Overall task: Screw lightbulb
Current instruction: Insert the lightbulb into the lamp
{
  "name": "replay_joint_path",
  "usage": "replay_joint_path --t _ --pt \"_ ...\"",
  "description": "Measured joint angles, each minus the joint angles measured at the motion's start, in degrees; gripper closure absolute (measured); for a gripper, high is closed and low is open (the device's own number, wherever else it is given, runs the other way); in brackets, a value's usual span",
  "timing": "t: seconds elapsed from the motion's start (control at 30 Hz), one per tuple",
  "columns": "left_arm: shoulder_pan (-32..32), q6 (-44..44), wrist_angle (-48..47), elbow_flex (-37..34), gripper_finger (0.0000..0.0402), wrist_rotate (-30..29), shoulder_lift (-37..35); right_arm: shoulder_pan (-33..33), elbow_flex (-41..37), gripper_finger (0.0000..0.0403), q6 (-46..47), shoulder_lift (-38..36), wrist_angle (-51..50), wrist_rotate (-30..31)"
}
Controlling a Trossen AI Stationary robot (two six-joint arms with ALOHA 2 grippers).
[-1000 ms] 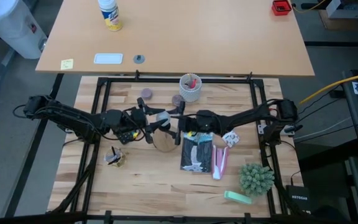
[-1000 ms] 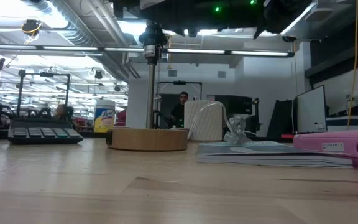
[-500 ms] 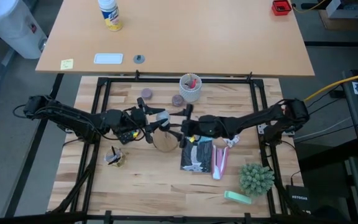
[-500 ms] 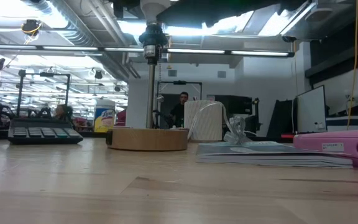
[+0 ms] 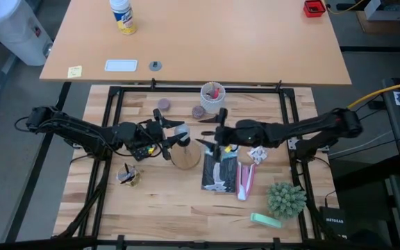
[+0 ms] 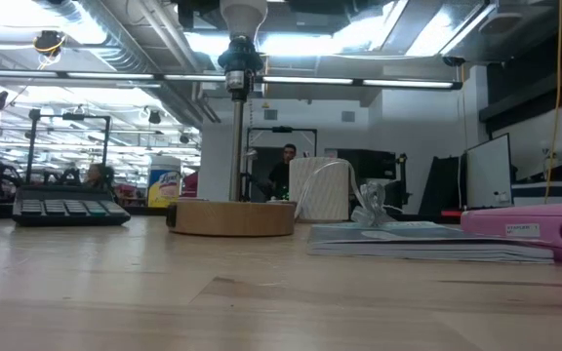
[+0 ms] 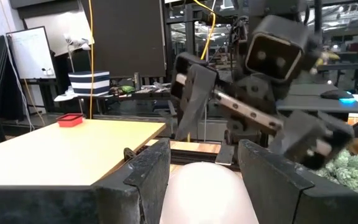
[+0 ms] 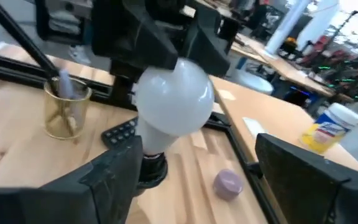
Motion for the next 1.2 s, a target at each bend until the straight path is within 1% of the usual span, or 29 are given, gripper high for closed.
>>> replay_joint_path --t 0.13,0.2,0.33,0.43,0.57,0.7,1.0,1.2 --pt "0.00 0.00 -0.01 0.00 0.0222 0.00 0.00 -2.39 0.00 0.0130 4.01 -0.42 -1.07 -6.87" --pt "0.00 0.00 -0.02 0.00 0.0222 0.00 0.00 -3.40 0.00 0.0151 4.89 -0.19 -0.90 -9.18" --pt "0.00 0.01 -0.04 0.00 0.0222 0.00 0.00 -4.77 -0.02 0.0190 5.08 -0.02 -2.33 -11.09" --pt "0.00 0.00 -0.04 0.00 0.0222 0.00 0.00 -5.06 -0.02 0.0219 5.10 -0.02 -2.73 -11.11" --pt "0.00 0.00 -0.02 0.02 0.0222 0.00 0.00 -5.00 -0.02 0.0245 5.10 -0.02 -3.33 -11.13" --pt "0.00 0.00 -0.02 0.02 0.0222 0.00 0.00 -4.98 -0.11 0.0252 5.10 0.01 -4.21 -11.13" --pt "-0.10 -0.05 -0.03 0.00 0.0222 0.00 0.00 -4.98 -0.11 0.0253 5.32 0.01 6.10 -11.13" --pt "-0.84 0.11 -0.02 0.00 0.0222 -0.13 0.00 -4.98 -0.11 0.0253 5.33 0.15 9.16 -11.29"
